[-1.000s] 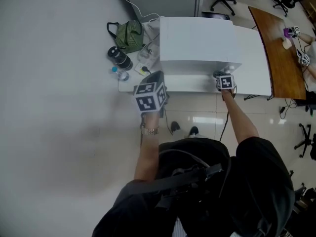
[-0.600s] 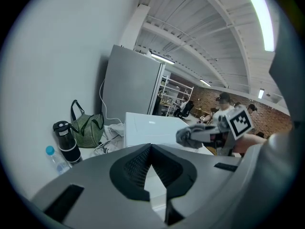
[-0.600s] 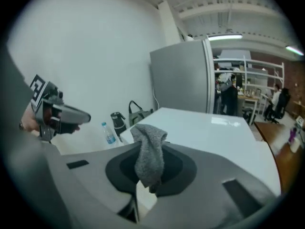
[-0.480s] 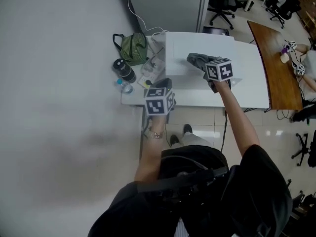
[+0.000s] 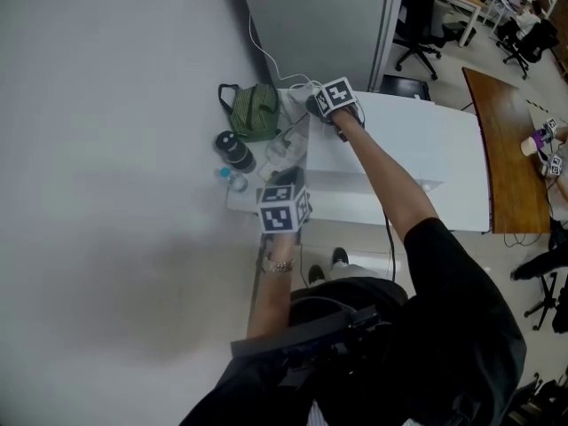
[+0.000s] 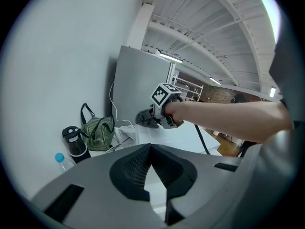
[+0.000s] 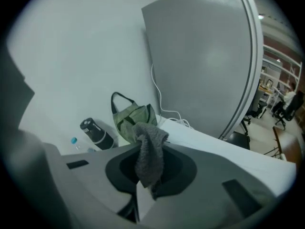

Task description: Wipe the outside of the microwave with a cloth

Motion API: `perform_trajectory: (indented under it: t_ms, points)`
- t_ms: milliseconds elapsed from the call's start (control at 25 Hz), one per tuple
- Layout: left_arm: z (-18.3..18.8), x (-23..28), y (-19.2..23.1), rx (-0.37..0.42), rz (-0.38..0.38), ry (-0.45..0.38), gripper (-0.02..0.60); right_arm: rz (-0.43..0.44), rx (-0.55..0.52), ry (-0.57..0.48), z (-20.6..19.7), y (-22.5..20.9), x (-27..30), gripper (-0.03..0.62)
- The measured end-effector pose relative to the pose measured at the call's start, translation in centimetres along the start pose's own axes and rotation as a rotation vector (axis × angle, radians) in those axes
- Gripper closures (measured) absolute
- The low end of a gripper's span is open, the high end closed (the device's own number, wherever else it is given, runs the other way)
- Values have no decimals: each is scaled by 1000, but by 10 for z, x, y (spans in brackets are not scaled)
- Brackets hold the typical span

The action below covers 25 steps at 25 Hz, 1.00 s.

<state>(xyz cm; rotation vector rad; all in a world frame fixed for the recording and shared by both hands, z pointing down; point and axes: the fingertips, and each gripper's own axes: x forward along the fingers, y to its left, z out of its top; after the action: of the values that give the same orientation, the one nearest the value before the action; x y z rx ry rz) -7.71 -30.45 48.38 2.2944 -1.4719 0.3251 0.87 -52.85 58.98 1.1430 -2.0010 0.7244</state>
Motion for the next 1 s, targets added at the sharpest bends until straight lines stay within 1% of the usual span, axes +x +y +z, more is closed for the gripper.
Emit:
perform_trajectory:
  t_ms: [80, 200, 320, 400, 560, 720, 800, 880, 960, 1000]
  points:
    - [2, 5, 2, -3, 8, -2, 588, -18, -19, 54, -12, -18, 8, 562]
    - [5, 15, -3, 3, -3, -1, 588, -50, 7, 61, -28, -58, -3, 560]
    - [5, 29, -14, 16, -33, 4, 588, -128, 24, 73, -49, -111, -23, 559]
    - [6, 38, -28, 21, -63, 7, 588, -173, 67, 75, -69, -152, -44, 559]
    - [8, 54, -55, 28, -128, 13, 588, -271, 188, 73, -117, -239, -94, 559]
    - [4, 61, -70, 32, -172, 24, 588, -376, 292, 84, -168, -302, -141, 559]
    - [2, 61, -74, 36, -181, 27, 588, -414, 319, 93, -186, -321, -157, 559]
    - [2, 59, -74, 38, -180, 26, 588, -441, 332, 108, -196, -327, -165, 559]
    - [2, 56, -72, 38, -175, 23, 588, -466, 314, 113, -190, -320, -170, 560]
    - [3, 55, -70, 37, -171, 22, 588, -464, 297, 95, -179, -309, -170, 560]
